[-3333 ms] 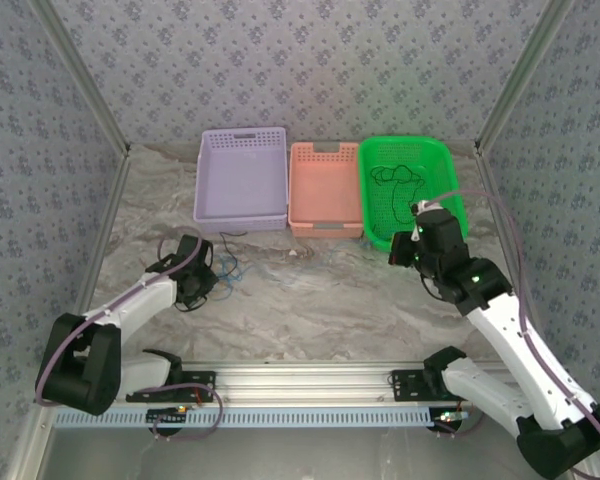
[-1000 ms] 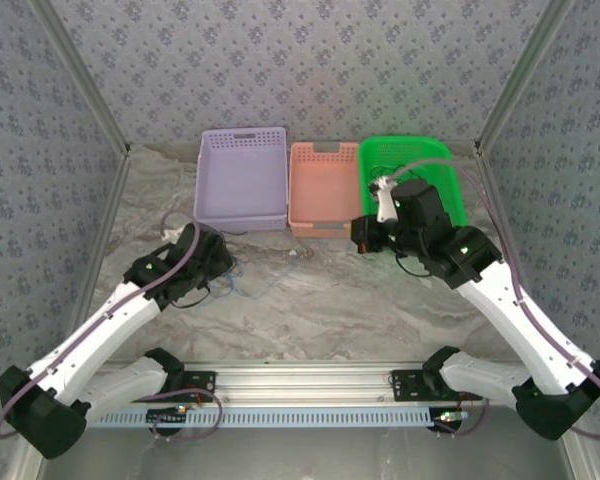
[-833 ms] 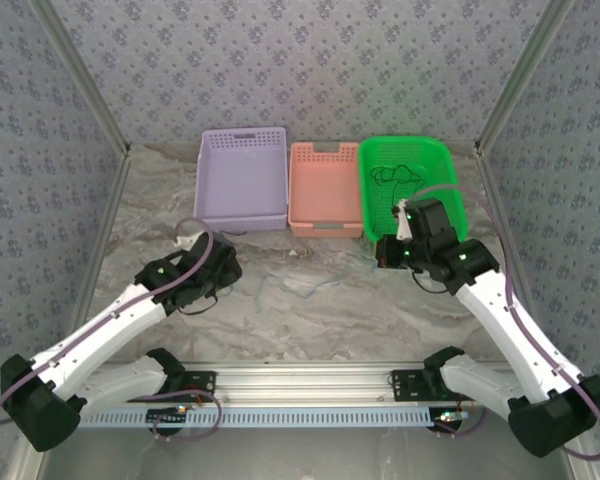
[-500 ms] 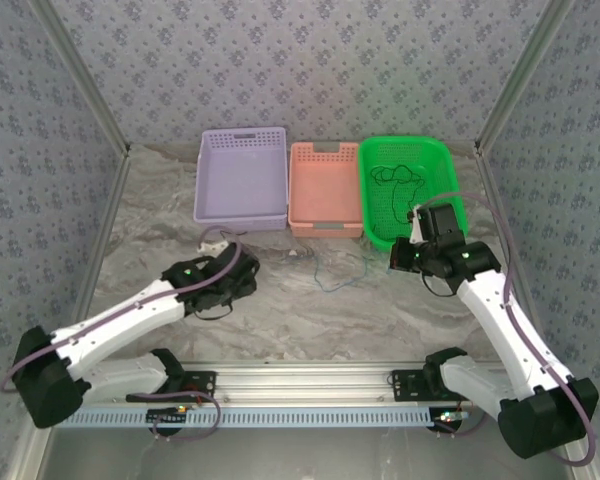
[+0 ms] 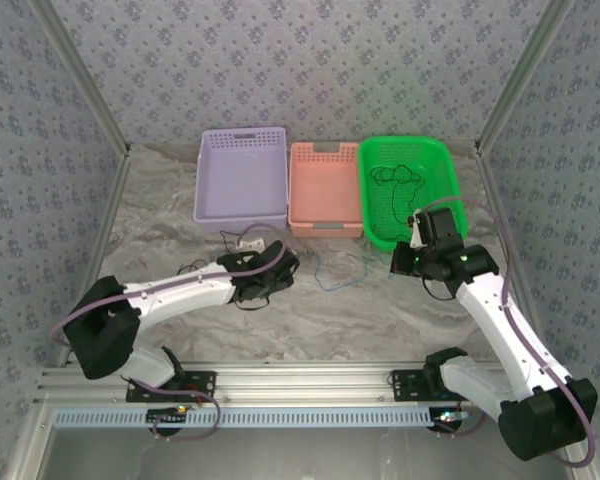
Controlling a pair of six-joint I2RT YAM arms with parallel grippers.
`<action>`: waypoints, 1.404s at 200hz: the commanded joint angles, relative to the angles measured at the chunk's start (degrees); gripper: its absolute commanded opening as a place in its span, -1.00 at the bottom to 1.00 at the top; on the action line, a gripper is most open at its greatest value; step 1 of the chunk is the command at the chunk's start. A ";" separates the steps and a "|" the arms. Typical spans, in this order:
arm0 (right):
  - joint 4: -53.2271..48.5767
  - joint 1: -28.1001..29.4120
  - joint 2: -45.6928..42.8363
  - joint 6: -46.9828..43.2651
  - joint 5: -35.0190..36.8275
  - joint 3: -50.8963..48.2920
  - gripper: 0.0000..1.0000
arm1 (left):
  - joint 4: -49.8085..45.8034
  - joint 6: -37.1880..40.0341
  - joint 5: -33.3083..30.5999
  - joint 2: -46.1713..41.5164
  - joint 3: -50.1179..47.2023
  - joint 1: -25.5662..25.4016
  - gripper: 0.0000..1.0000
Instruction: Untangle the cables
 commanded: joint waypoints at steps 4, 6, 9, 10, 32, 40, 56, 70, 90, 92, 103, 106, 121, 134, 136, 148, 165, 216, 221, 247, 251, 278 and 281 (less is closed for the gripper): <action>0.12 -0.10 -0.96 0.44 0.34 -0.53 -1.00 | 5.02 2.43 1.14 4.22 4.88 1.69 0.38; 0.12 -0.10 -0.98 0.49 0.31 -0.53 -1.00 | 4.66 2.79 0.93 4.64 5.45 1.81 0.38; 0.12 -0.06 -0.91 0.58 0.25 -0.45 -1.00 | 4.02 3.38 0.69 5.25 6.16 2.05 0.37; 0.12 -0.07 -0.90 0.53 0.16 -0.44 -1.00 | 3.81 3.67 0.58 5.43 6.50 2.10 0.37; 0.12 -0.10 -0.89 0.61 0.05 -0.18 -1.00 | 0.43 11.05 -0.91 9.64 11.07 3.56 0.34; 0.09 -0.10 -0.95 0.66 0.11 -0.11 -1.00 | 0.72 14.00 0.08 10.80 11.71 4.22 0.34; 0.16 -0.10 -0.88 0.54 0.20 -0.16 -1.00 | -0.21 18.41 0.92 12.69 13.01 5.05 0.35; 0.31 -0.06 -0.82 0.54 0.24 -0.25 -1.00 | -1.70 14.58 4.48 13.16 12.61 7.35 0.36; 0.69 -0.09 -0.84 0.53 0.16 -0.57 -1.00 | 4.71 2.41 8.55 9.87 6.75 8.34 0.34; 0.72 -0.07 -0.77 0.58 0.16 -0.56 -1.00 | 5.68 1.20 8.41 9.36 5.89 8.13 0.34; 0.88 -0.10 -0.74 0.51 0.16 -0.64 -1.00 | 11.76 -6.04 8.01 7.00 1.91 7.23 0.35; 0.83 -0.10 -0.76 0.54 0.05 -0.70 -1.00 | 13.51 -7.74 7.76 6.48 1.04 7.01 0.36; 0.87 0.08 -0.72 0.53 0.11 -0.53 -1.00 | 17.45 -15.53 4.96 4.90 -0.89 5.26 0.41; 0.74 0.28 -0.61 0.52 0.13 -0.65 -1.00 | 17.25 -20.55 3.08 4.83 -0.15 4.13 0.56; 0.74 0.26 -0.58 0.58 0.15 -0.67 -1.00 | 17.17 -21.61 2.89 4.90 -0.01 3.92 0.58; 0.81 0.52 -0.70 0.74 0.22 -0.92 -1.00 | 18.71 -26.45 2.64 5.69 -0.10 3.29 0.61; 0.98 0.83 -0.99 0.90 0.22 -1.43 -1.00 | 23.21 -33.56 2.85 7.20 -1.50 2.87 0.62; 0.65 1.25 -1.85 0.84 0.06 -1.85 -1.00 | 37.72 -44.26 3.43 14.05 -4.04 4.95 0.47; 0.57 1.30 -1.99 0.84 0.07 -1.93 -1.00 | 38.76 -44.48 3.98 14.88 -3.96 5.32 0.42; 0.57 1.31 -2.46 0.82 -0.11 -2.44 -1.00 | 40.44 -44.57 3.91 17.13 -3.77 6.29 0.13; 0.56 1.26 -2.54 0.93 -0.16 -2.57 -1.00 | 40.07 -44.51 3.45 17.14 -3.82 6.31 0.08; 0.71 1.29 -2.74 0.91 -0.20 -2.98 -1.00 | 37.11 -43.02 0.27 15.36 -5.12 6.50 -0.22; 0.67 1.24 -2.81 0.89 -0.20 -3.03 -1.00 | 36.68 -42.72 0.05 15.15 -5.33 6.66 -0.26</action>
